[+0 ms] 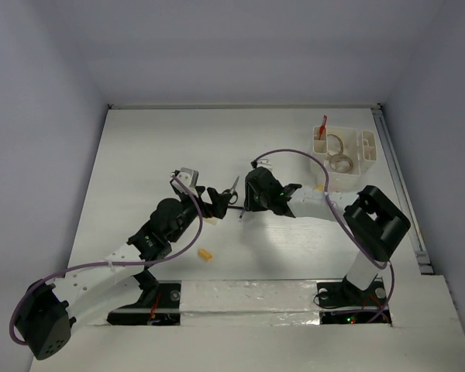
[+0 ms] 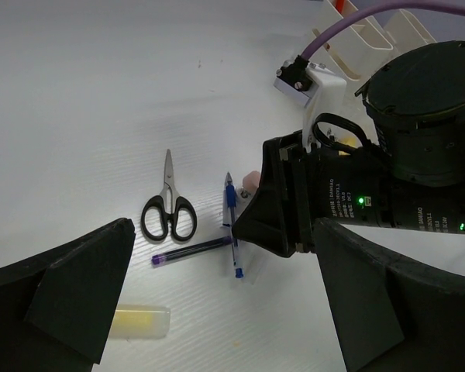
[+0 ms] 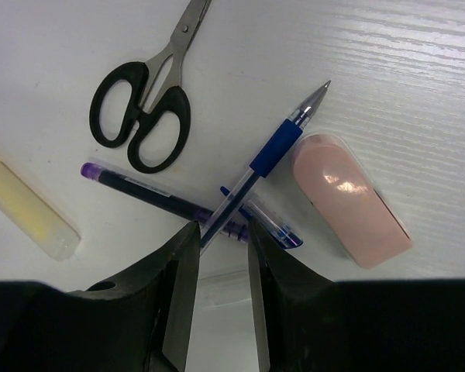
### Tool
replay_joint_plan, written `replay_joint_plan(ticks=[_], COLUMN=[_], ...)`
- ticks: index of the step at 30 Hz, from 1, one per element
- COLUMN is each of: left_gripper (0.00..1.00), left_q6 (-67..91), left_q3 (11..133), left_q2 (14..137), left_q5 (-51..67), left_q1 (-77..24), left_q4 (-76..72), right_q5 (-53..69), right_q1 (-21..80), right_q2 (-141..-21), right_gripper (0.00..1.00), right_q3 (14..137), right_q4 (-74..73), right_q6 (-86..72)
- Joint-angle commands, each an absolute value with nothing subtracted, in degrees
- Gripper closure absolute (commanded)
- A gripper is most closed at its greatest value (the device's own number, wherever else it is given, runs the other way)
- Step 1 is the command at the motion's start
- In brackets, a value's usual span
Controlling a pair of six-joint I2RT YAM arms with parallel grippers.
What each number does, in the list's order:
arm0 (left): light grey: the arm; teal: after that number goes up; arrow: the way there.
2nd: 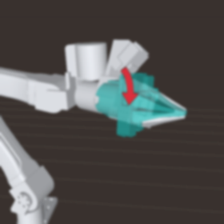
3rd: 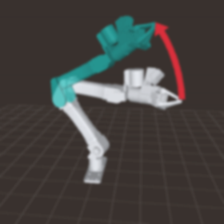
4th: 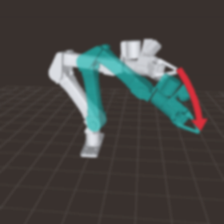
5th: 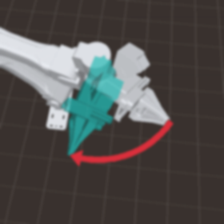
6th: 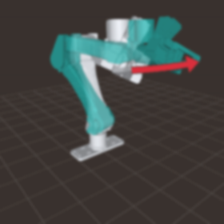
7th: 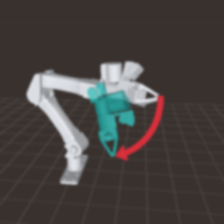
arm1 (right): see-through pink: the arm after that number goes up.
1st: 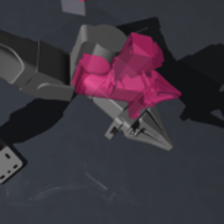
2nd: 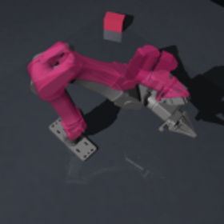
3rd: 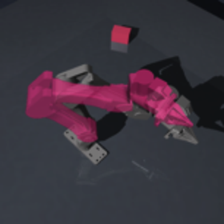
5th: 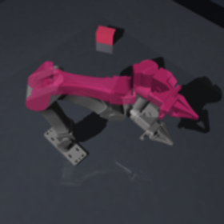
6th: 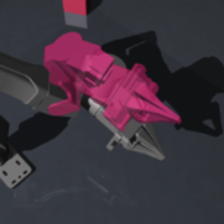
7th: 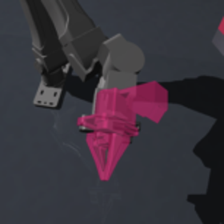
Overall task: Sort the stationery into containers
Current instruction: Pick up the pen from the center of the board.
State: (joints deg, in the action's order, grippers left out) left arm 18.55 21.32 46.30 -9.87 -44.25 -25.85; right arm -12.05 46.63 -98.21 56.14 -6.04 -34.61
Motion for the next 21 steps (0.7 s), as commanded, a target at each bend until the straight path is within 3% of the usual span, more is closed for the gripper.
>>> replay_joint_plan(ticks=[1, 12, 18, 21], left_gripper=[0.01, 0.01, 0.01, 0.01], left_q6=[19.1, 19.2, 19.2, 19.3], left_q3=[21.4, 21.4, 21.4, 21.3], left_q2=[45.3, 45.4, 45.4, 45.9], left_q5=[-9.3, -9.1, -9.1, -8.6], left_q1=[-44.5, -44.5, -44.5, -44.5], left_q4=[-27.8, -27.9, -28.0, -28.5], right_q5=[-13.6, -14.2, -15.3, -15.5], right_q1=[47.7, 47.7, 47.7, 47.7], right_q2=[-99.6, -101.8, -99.0, -95.7], right_gripper=[0.65, 0.79, 0.91, 0.92], right_q3=[58.3, 58.8, 57.7, 56.9], right_q4=[-6.1, -6.3, -5.4, -4.4], right_q6=[-35.6, -36.3, -36.7, -36.4])
